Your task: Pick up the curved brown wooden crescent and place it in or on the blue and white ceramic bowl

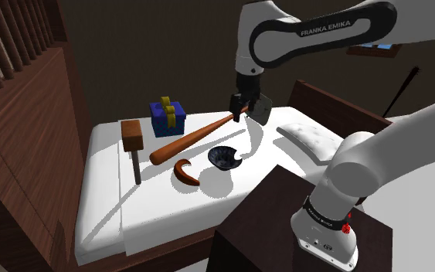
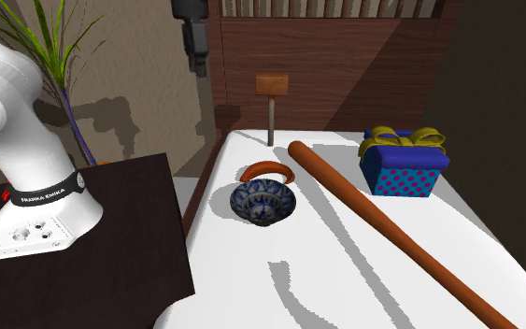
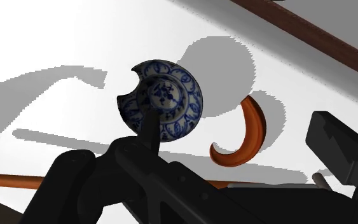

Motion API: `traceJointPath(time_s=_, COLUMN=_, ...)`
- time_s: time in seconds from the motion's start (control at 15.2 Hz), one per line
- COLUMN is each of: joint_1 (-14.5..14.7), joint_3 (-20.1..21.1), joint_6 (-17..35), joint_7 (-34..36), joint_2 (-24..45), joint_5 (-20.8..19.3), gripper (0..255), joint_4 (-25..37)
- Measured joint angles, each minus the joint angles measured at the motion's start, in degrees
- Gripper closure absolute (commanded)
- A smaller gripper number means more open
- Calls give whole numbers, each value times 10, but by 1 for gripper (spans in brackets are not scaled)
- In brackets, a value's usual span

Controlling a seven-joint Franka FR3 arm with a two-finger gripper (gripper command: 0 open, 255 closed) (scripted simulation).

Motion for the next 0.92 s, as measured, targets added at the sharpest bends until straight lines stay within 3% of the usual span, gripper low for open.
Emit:
traceJointPath(time_s=0.4, joint_1=-2, joint_3=20, joint_6=110, joint_7=38, joint_2=112, joint_5=-3, gripper=0, joint_4=-3)
traceJointPath(time_s=0.92, joint_1=-4, joint_3=43, joint_6=237, joint_7=103, joint_2=297, joint_5=-35, gripper=0, joint_4=47)
